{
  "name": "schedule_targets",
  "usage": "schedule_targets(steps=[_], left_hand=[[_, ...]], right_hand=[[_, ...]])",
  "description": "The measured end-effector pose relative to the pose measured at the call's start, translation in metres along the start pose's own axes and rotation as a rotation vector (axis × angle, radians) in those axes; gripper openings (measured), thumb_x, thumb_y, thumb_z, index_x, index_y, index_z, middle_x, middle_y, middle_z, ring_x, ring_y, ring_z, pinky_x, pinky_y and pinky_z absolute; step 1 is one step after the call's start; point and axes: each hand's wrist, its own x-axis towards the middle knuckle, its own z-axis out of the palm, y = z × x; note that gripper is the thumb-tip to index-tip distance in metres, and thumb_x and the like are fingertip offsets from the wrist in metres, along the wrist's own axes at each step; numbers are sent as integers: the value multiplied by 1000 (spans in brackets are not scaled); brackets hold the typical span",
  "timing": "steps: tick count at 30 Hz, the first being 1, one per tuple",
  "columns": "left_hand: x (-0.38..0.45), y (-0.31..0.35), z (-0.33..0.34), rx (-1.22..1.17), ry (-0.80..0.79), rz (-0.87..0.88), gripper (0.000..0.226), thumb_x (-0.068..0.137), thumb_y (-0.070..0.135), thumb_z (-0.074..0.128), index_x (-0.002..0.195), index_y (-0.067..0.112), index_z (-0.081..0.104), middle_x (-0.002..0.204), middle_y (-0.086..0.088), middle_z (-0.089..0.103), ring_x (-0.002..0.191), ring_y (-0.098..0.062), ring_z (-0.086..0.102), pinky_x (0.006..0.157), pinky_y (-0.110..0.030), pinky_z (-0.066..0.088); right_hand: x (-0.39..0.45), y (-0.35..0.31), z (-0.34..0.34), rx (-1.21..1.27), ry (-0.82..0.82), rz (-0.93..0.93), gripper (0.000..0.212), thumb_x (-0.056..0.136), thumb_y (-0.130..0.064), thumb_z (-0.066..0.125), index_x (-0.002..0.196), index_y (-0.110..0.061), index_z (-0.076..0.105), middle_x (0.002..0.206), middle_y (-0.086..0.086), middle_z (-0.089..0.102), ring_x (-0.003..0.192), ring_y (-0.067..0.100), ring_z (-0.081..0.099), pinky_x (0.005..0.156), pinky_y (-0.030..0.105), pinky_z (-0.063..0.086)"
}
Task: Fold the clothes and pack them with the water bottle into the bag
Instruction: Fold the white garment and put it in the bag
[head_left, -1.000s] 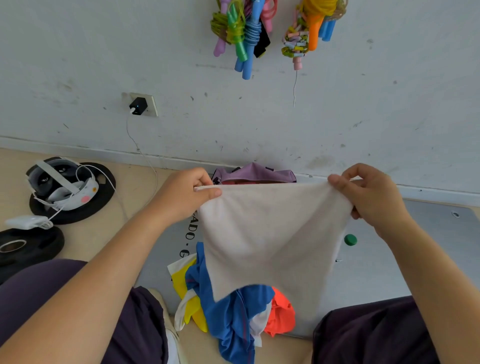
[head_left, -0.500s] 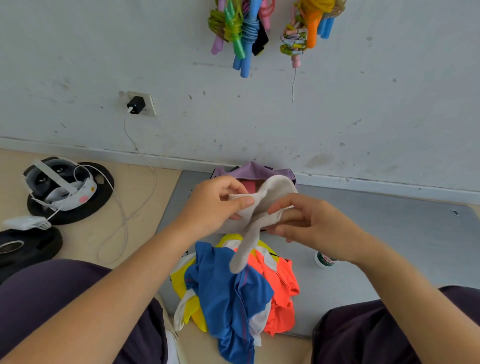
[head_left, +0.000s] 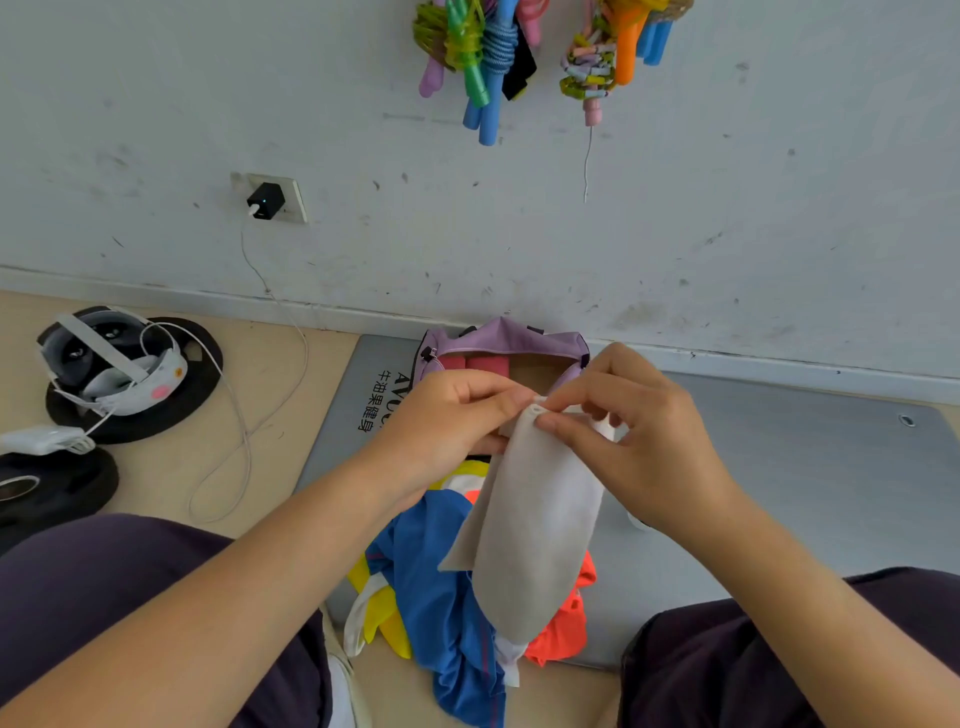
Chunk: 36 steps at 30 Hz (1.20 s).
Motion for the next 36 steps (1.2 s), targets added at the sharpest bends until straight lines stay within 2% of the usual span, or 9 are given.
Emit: schedule_targets(steps=[6,10,15,18,20,24,27,33,36], left_hand=[[-4,3,2,-96,-69,-24,28,83,36,71,99,13,76,100,-10,76,96,-21,73,84,-30,58],[-4,2,0,89,-85,54,17,77,17,80,94,20,75,93,0,77,94,-14,72,89,-28,57],[0,2,-10,109,-29,148,14,82,9,75,94,15,75,93,-2,77,91,-14,72,82,-22,56],[4,4,-24,63,19,182,15,80,11,75,89,23,75,90,2,77,86,-6,70,75,-15,52],[7,4,-32,30,45,190,16,78,14,75,85,28,77,90,3,77,86,-6,69,76,-15,52],[11,-3,-38,294,149,222,13,85,15,74,88,28,75,89,7,76,85,-3,69,76,-15,52],[12,-9,-34,612,262,256,8,87,20,72,94,18,75,90,9,74,84,-4,67,77,-18,51],[12,-8,-32,607,303,299,9,88,20,72,96,22,75,88,11,73,79,0,63,69,-8,44],[13,-12,-32,664,257,291,11,89,22,70,99,22,74,86,15,70,77,5,61,68,-6,42]], right_hand=[[0,-4,-1,-71,59,-29,10,79,-14,79,82,-7,72,92,6,55,87,21,55,77,26,45],[1,-4,-1,-63,57,-2,21,81,-24,76,76,-6,69,93,6,57,88,21,57,77,28,45],[5,10,-13,-40,-204,170,37,81,-54,60,83,-18,69,104,-2,54,103,12,52,91,23,39],[8,29,-30,-69,-390,319,17,85,-43,67,92,-28,66,110,-10,55,101,-6,49,85,3,34],[10,35,-38,-64,-417,353,6,89,-31,67,95,-32,66,109,-16,61,100,-8,52,87,8,39],[9,29,-41,-64,-263,338,20,84,-22,74,78,-39,65,92,-24,66,93,-10,54,74,-1,35],[7,22,-36,-54,-163,280,15,79,-16,78,77,-27,69,84,-17,65,86,0,56,68,0,36],[8,18,-37,-106,-105,201,8,80,-14,78,82,-11,72,78,-8,61,81,9,55,54,0,38],[8,15,-36,-103,-26,146,11,79,-12,78,82,-13,68,79,-7,62,82,6,55,63,1,38]])
